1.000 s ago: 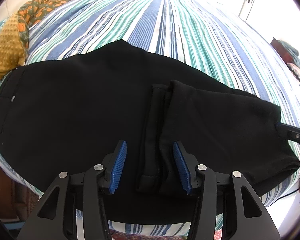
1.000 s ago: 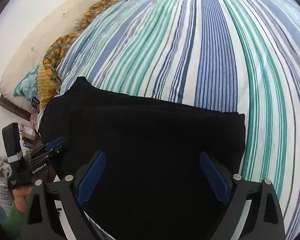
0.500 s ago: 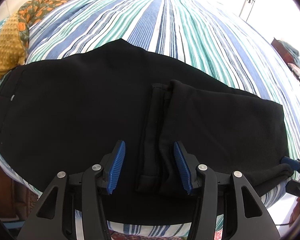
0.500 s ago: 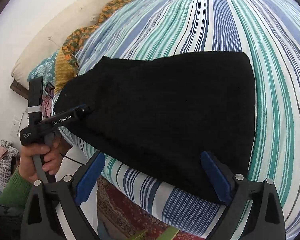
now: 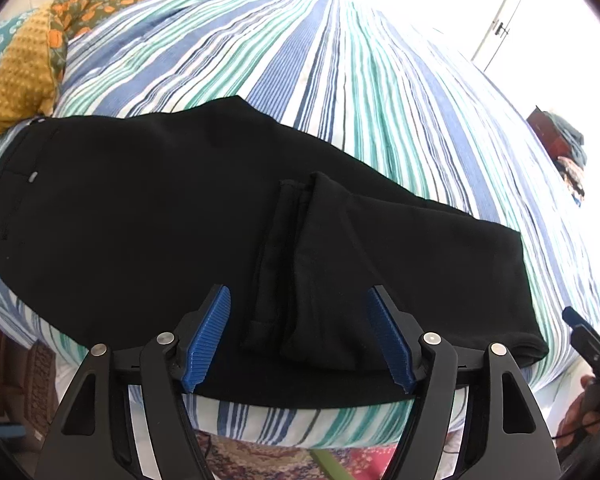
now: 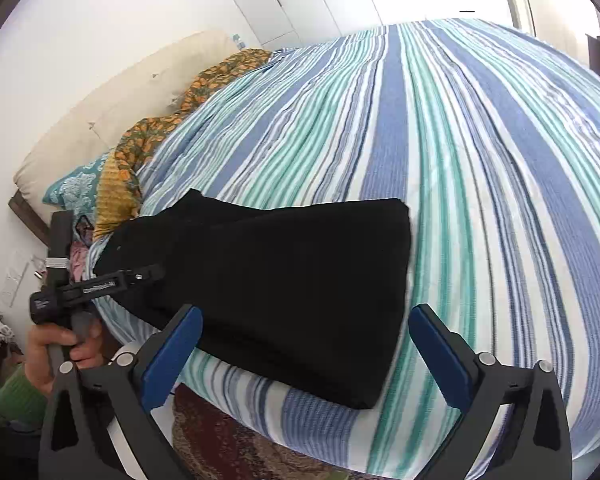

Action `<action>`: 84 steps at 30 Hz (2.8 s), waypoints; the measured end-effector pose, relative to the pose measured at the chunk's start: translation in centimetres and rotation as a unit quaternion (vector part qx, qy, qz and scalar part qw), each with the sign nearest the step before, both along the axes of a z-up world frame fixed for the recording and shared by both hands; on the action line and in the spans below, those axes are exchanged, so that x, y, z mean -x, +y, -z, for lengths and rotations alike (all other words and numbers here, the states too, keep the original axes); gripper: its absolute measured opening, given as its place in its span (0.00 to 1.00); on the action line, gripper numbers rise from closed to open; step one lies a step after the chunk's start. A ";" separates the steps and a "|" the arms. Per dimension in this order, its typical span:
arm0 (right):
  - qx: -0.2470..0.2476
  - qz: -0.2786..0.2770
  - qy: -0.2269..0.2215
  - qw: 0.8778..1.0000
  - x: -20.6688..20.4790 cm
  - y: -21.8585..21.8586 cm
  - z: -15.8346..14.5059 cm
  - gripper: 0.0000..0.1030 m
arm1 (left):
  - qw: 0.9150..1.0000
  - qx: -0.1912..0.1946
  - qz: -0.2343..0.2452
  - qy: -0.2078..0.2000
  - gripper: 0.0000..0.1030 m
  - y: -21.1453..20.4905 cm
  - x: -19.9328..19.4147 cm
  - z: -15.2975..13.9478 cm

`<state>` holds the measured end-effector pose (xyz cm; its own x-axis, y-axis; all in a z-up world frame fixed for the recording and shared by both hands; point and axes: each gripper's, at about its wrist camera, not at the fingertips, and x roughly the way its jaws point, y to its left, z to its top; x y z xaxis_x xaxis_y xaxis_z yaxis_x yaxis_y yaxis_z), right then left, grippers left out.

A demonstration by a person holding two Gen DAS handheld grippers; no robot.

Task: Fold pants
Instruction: 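Lift the folded trousers up off the bed with the left gripper, then carry the hanging black trousers and lower them onto the bed with the left gripper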

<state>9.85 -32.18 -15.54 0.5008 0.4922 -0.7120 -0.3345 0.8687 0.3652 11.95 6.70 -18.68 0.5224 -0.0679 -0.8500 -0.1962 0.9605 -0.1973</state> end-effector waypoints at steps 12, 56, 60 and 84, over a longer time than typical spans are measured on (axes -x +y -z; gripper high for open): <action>0.043 0.034 -0.016 0.998 -1.0 -0.8 0.9 1.00 | 1.000 0.001 -0.017 0.002 0.73 0.5 1.6 -0.8; 0.078 0.016 0.035 0.996 -0.8 0.4 3.6 1.00 | 0.891 0.151 -0.422 -0.068 0.39 30.4 8.7 3.1; 0.082 0.010 0.038 0.996 -0.7 0.7 3.9 1.00 | 0.903 0.129 -0.406 -0.057 0.22 30.5 7.7 3.2; 0.082 0.008 0.043 0.996 -0.4 1.1 4.1 1.00 | 0.888 0.209 -0.400 -0.083 0.49 33.4 7.8 5.1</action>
